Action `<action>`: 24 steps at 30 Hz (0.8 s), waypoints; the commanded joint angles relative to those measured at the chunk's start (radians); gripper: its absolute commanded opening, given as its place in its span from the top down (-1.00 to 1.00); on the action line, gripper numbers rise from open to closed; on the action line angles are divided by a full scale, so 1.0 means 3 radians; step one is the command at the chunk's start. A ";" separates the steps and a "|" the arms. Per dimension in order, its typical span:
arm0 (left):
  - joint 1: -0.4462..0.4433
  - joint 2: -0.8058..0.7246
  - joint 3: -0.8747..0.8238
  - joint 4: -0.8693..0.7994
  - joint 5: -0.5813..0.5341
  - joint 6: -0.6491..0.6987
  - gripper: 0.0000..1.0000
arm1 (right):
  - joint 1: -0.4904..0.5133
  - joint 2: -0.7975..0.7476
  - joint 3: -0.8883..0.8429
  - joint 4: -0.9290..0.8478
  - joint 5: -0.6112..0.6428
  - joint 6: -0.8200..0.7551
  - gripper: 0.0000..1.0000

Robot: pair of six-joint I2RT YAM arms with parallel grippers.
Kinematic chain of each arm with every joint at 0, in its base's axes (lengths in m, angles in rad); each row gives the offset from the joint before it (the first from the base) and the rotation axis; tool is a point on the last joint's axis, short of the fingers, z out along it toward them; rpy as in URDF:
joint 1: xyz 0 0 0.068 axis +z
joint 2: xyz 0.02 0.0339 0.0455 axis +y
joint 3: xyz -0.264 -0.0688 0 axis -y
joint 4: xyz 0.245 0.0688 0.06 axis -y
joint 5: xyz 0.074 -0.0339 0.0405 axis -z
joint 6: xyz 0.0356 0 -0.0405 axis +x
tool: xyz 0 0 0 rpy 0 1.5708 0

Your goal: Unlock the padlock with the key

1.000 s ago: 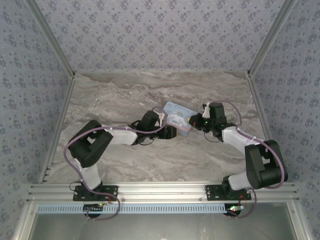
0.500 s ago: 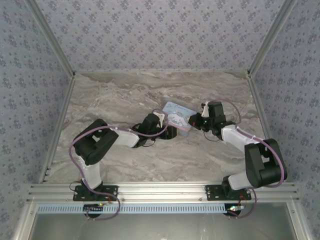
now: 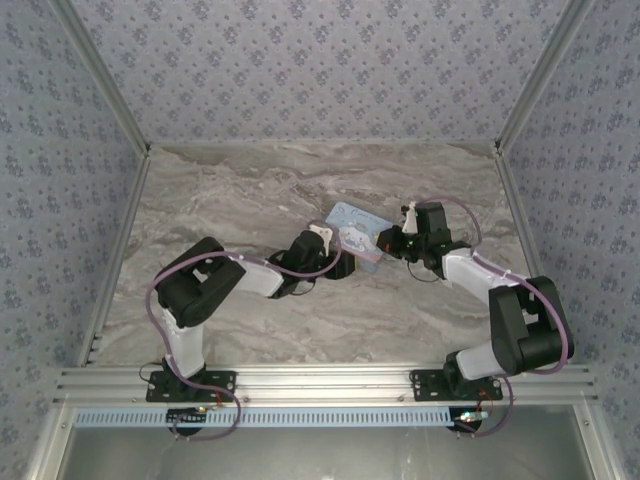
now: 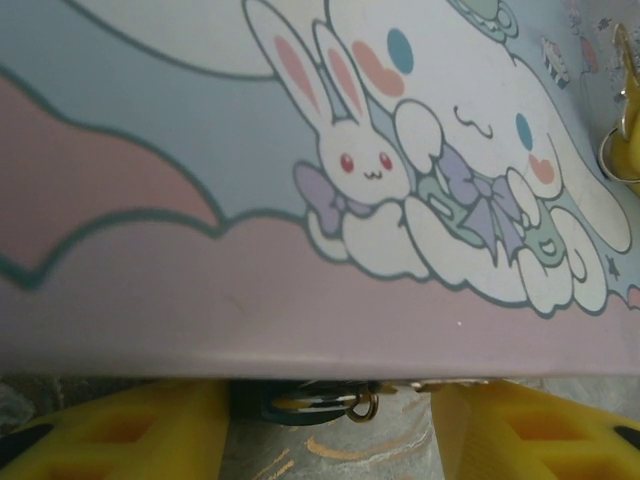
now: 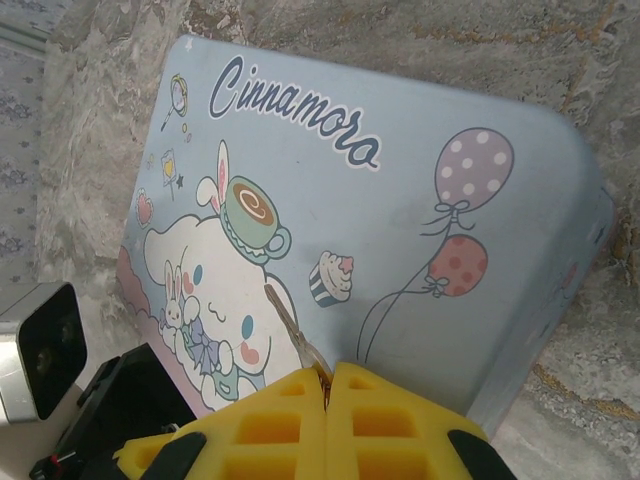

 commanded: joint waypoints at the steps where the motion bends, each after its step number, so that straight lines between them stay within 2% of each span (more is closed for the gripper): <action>1: -0.0122 0.0195 0.0070 -0.0024 0.0061 -0.0114 -0.06 | 0.0028 0.0116 -0.0024 -0.0341 0.0130 -0.0065 1.00; 24: -0.0150 0.0313 0.0109 -0.0119 -0.0156 -0.0302 0.25 | 0.0029 0.0118 -0.0028 -0.0295 0.0104 -0.0050 1.00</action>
